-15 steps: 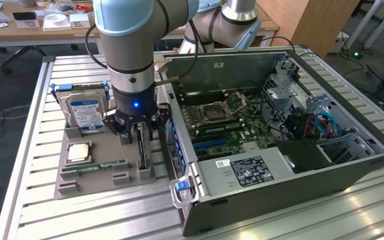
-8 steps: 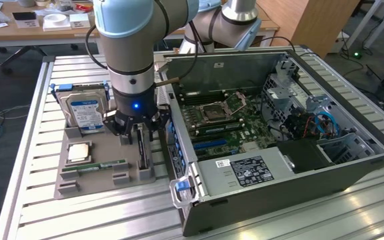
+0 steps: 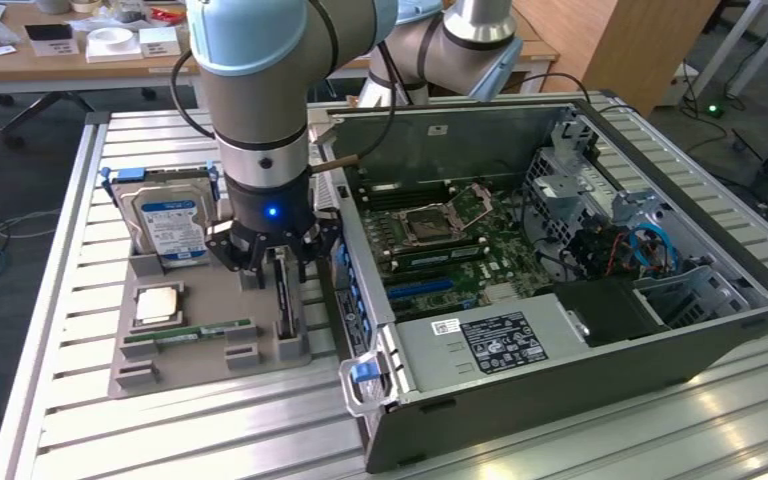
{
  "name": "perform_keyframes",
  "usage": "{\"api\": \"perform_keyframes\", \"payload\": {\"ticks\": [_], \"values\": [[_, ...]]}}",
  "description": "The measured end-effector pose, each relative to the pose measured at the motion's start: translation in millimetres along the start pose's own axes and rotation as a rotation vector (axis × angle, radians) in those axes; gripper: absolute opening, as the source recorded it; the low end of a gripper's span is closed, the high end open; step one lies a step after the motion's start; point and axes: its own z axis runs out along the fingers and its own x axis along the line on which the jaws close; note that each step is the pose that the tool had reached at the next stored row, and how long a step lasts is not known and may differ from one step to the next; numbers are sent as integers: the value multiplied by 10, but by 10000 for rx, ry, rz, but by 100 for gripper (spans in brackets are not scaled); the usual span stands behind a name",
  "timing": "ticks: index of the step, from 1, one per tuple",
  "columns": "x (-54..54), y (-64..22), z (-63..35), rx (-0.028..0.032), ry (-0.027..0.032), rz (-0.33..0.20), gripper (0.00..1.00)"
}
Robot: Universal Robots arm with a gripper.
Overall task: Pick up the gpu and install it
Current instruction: 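Pick up the gpu and move the gpu toward the slot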
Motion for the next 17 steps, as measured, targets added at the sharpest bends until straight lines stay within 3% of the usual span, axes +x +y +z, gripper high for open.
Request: {"api": "perform_keyframes", "payload": {"ticks": [4,5,17], "values": [[-1,0,0,-1,-2,-2,51],[-1,0,0,-1,0,-1,45],[-5,-3,-1,2,1,1,45]]}}
